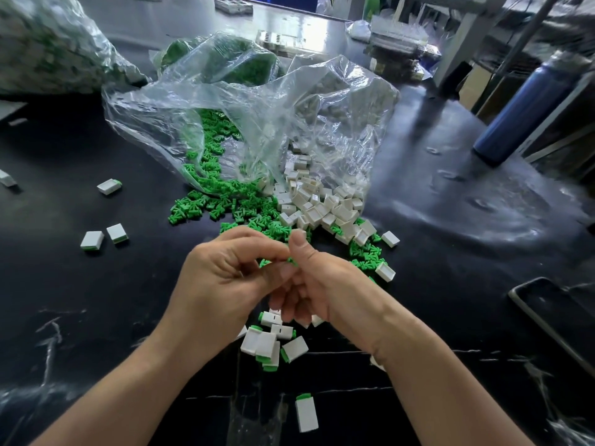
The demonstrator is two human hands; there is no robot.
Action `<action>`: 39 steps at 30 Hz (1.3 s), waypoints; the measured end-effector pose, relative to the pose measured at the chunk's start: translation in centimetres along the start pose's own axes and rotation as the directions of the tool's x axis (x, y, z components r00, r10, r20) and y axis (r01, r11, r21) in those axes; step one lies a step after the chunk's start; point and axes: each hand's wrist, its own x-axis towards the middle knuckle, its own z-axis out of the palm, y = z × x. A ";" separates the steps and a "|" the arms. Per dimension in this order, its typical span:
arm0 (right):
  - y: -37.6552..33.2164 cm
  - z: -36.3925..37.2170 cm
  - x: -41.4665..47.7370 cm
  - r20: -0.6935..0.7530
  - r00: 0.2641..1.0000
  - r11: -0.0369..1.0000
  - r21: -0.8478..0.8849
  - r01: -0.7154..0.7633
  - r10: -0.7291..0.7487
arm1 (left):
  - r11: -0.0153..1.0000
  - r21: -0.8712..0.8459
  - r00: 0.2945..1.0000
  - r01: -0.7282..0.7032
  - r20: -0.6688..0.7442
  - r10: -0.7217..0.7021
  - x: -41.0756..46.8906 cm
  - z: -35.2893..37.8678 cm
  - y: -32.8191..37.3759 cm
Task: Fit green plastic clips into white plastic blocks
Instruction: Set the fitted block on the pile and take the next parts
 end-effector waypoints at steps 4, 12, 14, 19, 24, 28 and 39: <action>0.0 -0.1 0.0 0.001 1.000 1.000 -0.019 0.005 -0.005 | 1.000 0.006 0.999 -0.018 -0.033 0.019 -0.1 0.3 -0.1; 0.1 -0.3 -0.2 0.005 1.000 1.000 0.012 -0.024 0.023 | 0.997 -0.078 1.000 0.024 0.008 -0.024 0.1 0.4 -0.2; 0.1 -0.4 -0.2 0.016 0.999 0.999 0.039 -0.028 0.027 | 0.998 -0.060 1.000 0.026 -0.004 -0.026 0.1 0.3 -0.3; 0.0 -0.3 -0.2 0.011 0.999 0.999 0.042 -0.033 0.032 | 0.996 -0.080 0.999 0.031 0.014 -0.030 0.2 0.3 -0.2; 0.2 0.0 -0.2 -0.045 0.997 0.998 0.021 -0.061 0.061 | 0.995 -0.077 0.997 0.058 0.053 -0.054 0.1 0.2 -0.6; 0.2 0.2 -0.2 -0.081 0.994 0.997 0.035 -0.069 0.072 | 0.994 -0.098 0.998 0.053 0.043 -0.049 0.0 0.3 -0.6; 0.4 0.8 -0.1 -0.127 0.989 0.996 0.055 -0.074 0.081 | 0.994 -0.095 0.998 0.052 0.049 -0.048 0.0 -0.1 -0.5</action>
